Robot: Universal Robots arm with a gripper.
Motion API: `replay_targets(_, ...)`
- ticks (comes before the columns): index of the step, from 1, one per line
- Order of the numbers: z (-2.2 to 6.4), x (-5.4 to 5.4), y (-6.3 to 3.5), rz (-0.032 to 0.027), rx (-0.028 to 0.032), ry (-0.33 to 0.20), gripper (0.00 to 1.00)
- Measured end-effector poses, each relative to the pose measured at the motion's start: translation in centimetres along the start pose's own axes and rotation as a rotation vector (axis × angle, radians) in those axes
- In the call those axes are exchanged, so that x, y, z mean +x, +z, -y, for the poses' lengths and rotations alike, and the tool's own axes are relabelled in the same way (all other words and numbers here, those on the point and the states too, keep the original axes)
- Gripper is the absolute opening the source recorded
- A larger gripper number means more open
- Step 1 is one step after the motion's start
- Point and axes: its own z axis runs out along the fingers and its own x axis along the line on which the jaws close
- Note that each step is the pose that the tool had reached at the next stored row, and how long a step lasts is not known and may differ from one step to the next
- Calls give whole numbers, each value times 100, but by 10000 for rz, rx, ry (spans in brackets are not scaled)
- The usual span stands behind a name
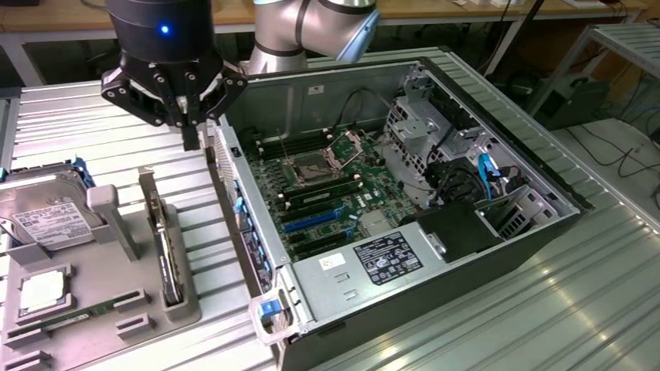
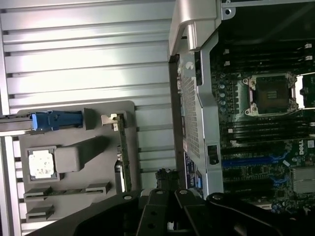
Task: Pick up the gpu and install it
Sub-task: 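Reach for the gpu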
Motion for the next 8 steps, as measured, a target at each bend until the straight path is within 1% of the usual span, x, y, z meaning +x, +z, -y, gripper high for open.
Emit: replay_targets(8, 31, 61, -2, -11, 1, 0, 11)
